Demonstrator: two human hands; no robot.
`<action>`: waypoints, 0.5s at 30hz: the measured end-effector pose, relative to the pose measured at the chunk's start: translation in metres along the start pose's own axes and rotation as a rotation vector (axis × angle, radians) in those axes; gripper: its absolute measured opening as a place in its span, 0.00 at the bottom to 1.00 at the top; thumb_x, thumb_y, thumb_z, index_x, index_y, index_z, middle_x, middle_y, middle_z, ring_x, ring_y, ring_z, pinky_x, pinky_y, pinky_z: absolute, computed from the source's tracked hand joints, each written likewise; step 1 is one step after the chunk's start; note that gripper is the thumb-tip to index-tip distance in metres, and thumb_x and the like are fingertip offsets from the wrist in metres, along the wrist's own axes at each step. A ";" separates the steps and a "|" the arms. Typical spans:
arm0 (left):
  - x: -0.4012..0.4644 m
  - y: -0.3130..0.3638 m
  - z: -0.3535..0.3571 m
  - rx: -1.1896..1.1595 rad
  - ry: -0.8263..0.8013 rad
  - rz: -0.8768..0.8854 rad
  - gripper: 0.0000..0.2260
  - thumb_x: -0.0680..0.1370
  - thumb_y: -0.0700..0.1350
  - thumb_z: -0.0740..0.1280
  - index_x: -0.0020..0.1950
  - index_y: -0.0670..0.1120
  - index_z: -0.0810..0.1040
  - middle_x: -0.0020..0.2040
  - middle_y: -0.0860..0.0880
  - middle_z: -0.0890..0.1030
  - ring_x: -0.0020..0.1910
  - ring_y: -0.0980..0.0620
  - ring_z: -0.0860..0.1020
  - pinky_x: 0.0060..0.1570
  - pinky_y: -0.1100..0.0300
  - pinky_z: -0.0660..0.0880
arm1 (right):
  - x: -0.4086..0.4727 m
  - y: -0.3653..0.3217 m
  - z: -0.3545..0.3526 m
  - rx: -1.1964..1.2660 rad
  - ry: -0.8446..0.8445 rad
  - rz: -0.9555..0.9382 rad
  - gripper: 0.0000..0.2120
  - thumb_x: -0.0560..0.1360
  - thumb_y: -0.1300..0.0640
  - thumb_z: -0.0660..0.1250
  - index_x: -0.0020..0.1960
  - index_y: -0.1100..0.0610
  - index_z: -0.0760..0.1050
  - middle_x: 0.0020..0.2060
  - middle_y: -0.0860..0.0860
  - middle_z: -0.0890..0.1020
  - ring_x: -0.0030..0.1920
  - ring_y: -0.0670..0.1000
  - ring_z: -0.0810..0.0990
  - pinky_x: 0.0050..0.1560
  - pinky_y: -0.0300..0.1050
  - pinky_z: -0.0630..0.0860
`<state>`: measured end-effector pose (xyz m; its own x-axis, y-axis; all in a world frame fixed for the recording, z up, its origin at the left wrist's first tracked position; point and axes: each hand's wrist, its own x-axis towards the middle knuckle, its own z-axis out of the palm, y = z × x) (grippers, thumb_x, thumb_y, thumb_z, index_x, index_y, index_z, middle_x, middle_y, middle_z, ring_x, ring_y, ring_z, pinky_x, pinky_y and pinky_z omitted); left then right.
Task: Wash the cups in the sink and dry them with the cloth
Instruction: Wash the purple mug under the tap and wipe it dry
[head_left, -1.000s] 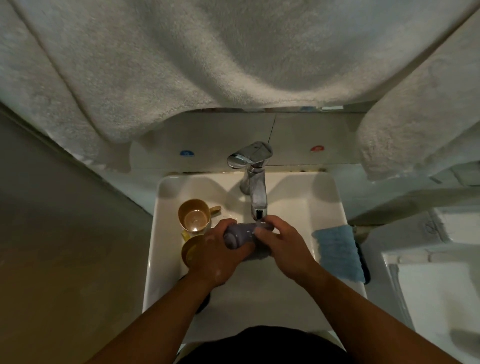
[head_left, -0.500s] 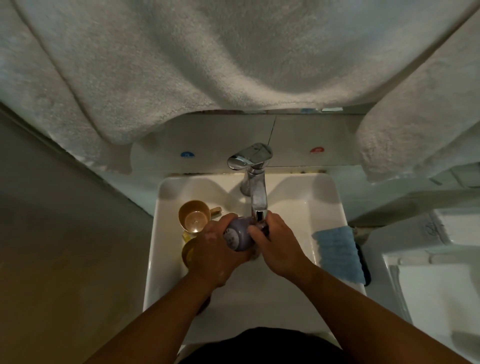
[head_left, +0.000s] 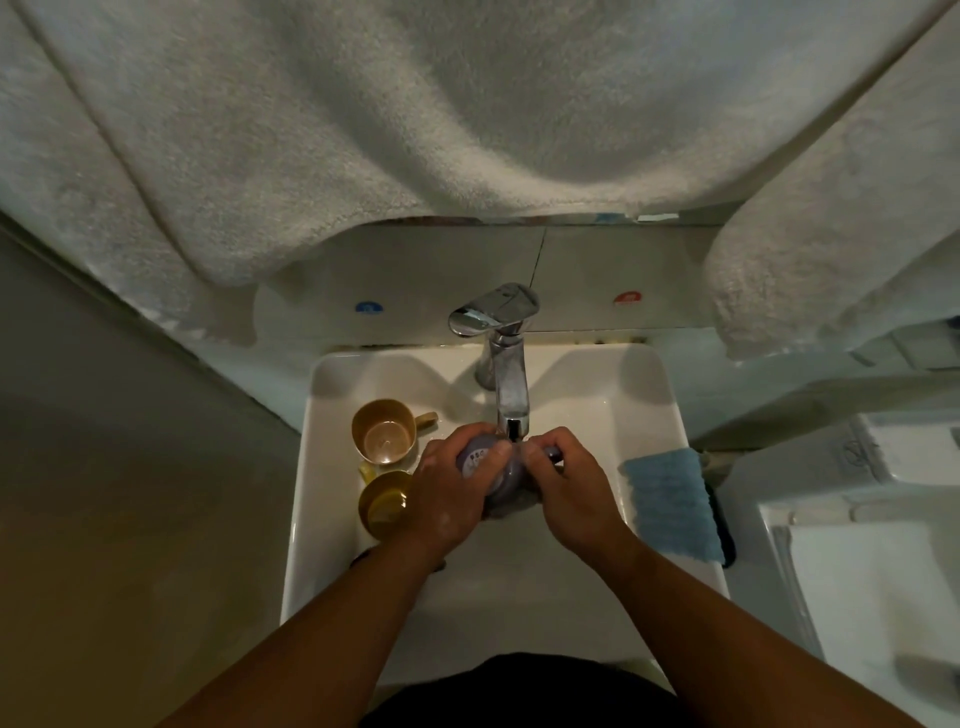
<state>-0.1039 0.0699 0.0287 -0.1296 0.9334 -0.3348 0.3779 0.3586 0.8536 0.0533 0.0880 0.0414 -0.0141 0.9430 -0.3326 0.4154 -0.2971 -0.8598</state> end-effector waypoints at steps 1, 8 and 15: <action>0.000 -0.002 -0.001 0.030 -0.040 0.027 0.33 0.69 0.71 0.66 0.69 0.56 0.74 0.62 0.48 0.76 0.58 0.48 0.78 0.50 0.50 0.84 | 0.000 0.001 -0.002 0.008 0.006 0.010 0.05 0.82 0.52 0.63 0.50 0.52 0.74 0.45 0.50 0.81 0.47 0.49 0.81 0.47 0.45 0.81; 0.010 -0.001 0.000 0.400 -0.163 0.136 0.25 0.80 0.54 0.68 0.75 0.48 0.70 0.72 0.43 0.73 0.66 0.49 0.73 0.64 0.63 0.74 | -0.004 0.010 -0.009 0.163 -0.029 0.134 0.06 0.81 0.52 0.64 0.47 0.52 0.75 0.45 0.52 0.81 0.50 0.55 0.83 0.54 0.61 0.82; 0.003 -0.002 0.004 0.001 -0.211 -0.010 0.26 0.74 0.64 0.70 0.68 0.54 0.72 0.62 0.49 0.80 0.58 0.49 0.81 0.57 0.52 0.81 | -0.001 0.010 -0.022 0.104 0.018 0.202 0.12 0.78 0.39 0.64 0.45 0.47 0.76 0.44 0.50 0.82 0.49 0.54 0.82 0.51 0.64 0.82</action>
<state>-0.1015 0.0715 0.0240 0.0611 0.9058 -0.4193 0.3781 0.3678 0.8496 0.0774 0.0869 0.0418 0.0768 0.8649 -0.4961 0.3121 -0.4934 -0.8119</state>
